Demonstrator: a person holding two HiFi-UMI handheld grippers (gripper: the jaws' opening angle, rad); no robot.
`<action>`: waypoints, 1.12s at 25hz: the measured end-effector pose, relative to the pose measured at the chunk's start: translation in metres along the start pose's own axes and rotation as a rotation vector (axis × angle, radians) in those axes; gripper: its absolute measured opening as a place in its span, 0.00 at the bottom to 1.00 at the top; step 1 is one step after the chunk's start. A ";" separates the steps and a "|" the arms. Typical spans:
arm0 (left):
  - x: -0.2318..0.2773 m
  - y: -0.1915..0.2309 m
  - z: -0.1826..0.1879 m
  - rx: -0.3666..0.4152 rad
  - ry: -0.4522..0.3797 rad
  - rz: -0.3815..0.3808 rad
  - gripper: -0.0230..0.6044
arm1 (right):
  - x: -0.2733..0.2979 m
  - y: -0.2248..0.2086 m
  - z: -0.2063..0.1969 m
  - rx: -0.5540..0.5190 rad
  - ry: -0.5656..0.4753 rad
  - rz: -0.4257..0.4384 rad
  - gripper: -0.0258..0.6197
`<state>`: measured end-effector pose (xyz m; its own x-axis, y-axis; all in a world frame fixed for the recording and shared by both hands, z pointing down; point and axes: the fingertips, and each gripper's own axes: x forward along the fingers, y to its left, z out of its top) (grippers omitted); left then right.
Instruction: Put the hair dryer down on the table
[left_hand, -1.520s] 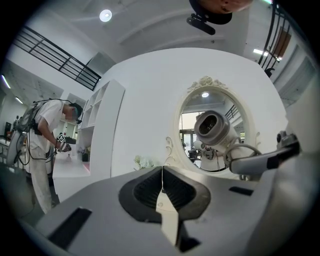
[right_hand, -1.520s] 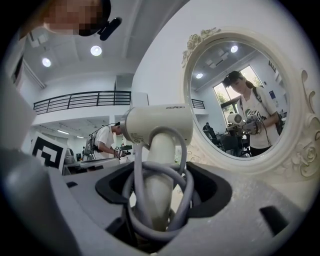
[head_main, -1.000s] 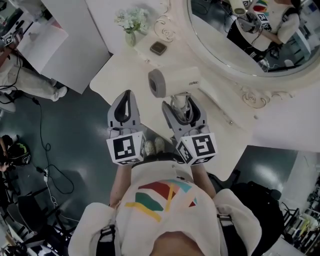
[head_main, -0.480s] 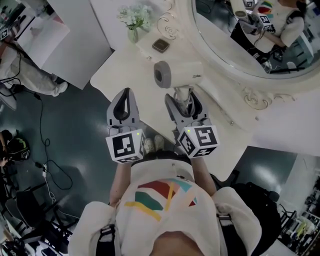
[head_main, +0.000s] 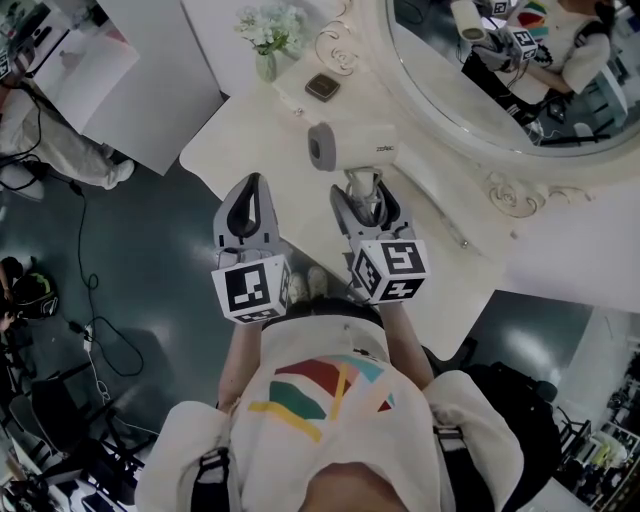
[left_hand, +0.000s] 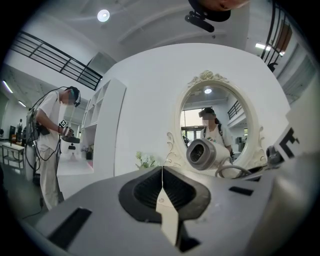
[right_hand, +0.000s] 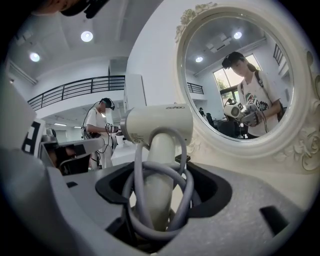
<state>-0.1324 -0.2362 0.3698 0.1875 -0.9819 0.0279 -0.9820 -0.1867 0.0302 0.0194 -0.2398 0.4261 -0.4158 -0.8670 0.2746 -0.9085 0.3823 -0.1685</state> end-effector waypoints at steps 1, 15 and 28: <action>0.000 0.000 0.000 0.000 0.000 0.000 0.04 | 0.001 -0.001 -0.004 0.001 0.012 -0.002 0.50; -0.001 0.001 -0.008 0.009 0.022 0.010 0.04 | 0.012 -0.014 -0.063 0.000 0.186 -0.023 0.50; -0.003 0.004 -0.013 0.007 0.037 0.019 0.04 | 0.020 -0.022 -0.103 0.001 0.305 -0.041 0.50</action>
<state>-0.1371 -0.2333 0.3827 0.1691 -0.9835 0.0649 -0.9855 -0.1679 0.0224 0.0267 -0.2326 0.5329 -0.3717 -0.7459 0.5527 -0.9249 0.3485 -0.1517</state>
